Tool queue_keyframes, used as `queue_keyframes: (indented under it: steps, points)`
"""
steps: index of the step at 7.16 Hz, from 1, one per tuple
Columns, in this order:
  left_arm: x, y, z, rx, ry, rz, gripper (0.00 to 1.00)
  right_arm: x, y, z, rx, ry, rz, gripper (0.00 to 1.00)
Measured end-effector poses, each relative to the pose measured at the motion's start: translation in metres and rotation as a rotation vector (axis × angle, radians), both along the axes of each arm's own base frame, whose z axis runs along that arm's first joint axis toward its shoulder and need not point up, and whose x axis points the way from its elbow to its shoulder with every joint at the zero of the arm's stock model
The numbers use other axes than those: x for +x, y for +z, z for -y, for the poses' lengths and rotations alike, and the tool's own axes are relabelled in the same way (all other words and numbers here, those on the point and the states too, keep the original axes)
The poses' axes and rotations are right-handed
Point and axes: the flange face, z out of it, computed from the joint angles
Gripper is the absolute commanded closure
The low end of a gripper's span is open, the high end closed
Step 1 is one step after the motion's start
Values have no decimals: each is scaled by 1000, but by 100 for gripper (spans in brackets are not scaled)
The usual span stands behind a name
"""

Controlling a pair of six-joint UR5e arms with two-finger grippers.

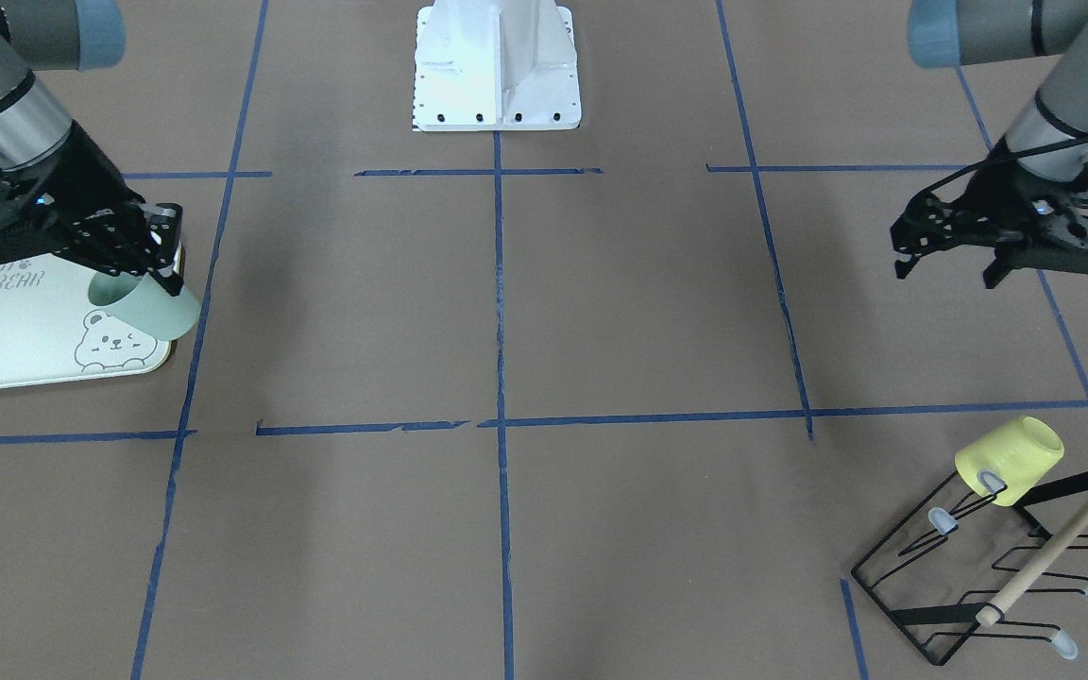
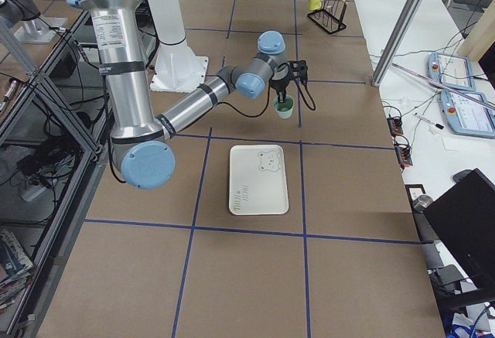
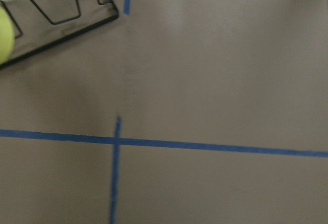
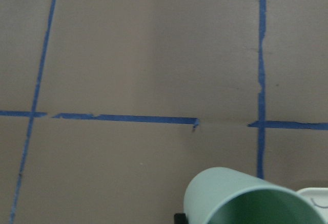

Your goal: Left arm grabs green cup and hands to right arm on tray

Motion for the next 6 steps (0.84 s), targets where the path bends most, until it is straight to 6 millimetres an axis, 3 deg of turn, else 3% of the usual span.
queue_keyframes:
  steps: [2,4,6]
  points:
    - [-77,49,-9,-1,130,58,0,41,37,-4,29,-57,-37,100]
    - [-151,96,-29,-17,146,51,0,75,68,-12,26,-66,-52,100]
    - [-193,138,-60,-99,86,0,0,111,104,-26,32,-88,-80,100]
